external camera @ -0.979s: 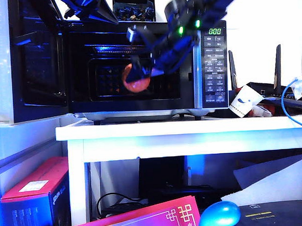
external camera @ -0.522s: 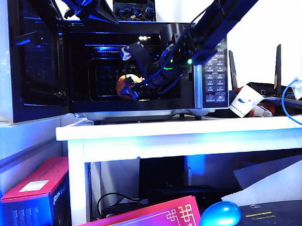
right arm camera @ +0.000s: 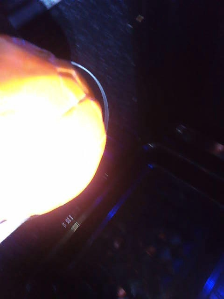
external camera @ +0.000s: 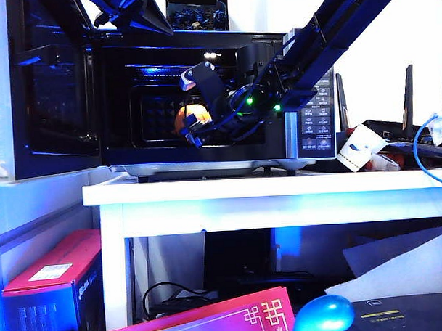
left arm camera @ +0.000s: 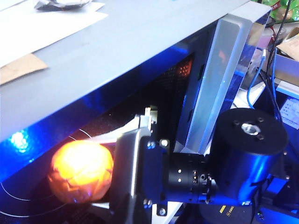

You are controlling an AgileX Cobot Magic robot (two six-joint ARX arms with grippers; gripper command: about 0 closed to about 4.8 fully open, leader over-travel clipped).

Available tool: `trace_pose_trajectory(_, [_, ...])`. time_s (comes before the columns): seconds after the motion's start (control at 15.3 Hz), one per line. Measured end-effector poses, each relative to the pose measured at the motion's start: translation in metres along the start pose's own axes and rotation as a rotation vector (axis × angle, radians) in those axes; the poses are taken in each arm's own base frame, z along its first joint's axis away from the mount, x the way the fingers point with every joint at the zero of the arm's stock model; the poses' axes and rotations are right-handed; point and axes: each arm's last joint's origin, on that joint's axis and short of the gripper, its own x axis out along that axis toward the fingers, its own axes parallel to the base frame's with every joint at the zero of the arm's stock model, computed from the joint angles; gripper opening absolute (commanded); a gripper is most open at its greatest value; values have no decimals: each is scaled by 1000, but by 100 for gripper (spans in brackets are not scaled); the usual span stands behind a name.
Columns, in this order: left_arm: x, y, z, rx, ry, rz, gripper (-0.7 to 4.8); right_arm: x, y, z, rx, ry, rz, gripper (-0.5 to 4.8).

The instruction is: Open the microwave door, place the orange inside the microwave, then close the microwave door.

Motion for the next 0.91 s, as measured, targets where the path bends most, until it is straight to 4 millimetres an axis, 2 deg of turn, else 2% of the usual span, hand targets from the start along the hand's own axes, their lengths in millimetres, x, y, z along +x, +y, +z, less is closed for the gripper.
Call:
trace_pose_trajectory(0.13, [0, 0, -1, -3, 6, -1, -5, 2, -2, 3, -1, -24, -14, 219])
trace_pose_trajectory(0.33, [0, 0, -1, -6, 12, -1, -5, 16, -9, 6, 41, -78, -44, 217])
trace_pose_trajectory(0.59, [-1, 0, -1, -7, 13, -2, -5, 26, -5, -5, 51, -66, -37, 206])
trace_pose_trajectory(0.65, [-1, 0, -1, -7, 13, -2, -5, 27, -4, -9, 56, -68, -38, 252])
trace_pose_trajectory(0.72, [-1, 0, -1, -7, 13, -2, -5, 27, -4, -10, 56, -68, -43, 420])
trace_pose_trajectory(0.78, [-1, 0, -1, -7, 13, -1, -5, 27, -4, -10, 56, -71, -44, 479])
trace_pose_trajectory(0.91, [0, 0, -1, -9, 17, -1, -5, 27, -4, -9, 58, -80, -40, 479])
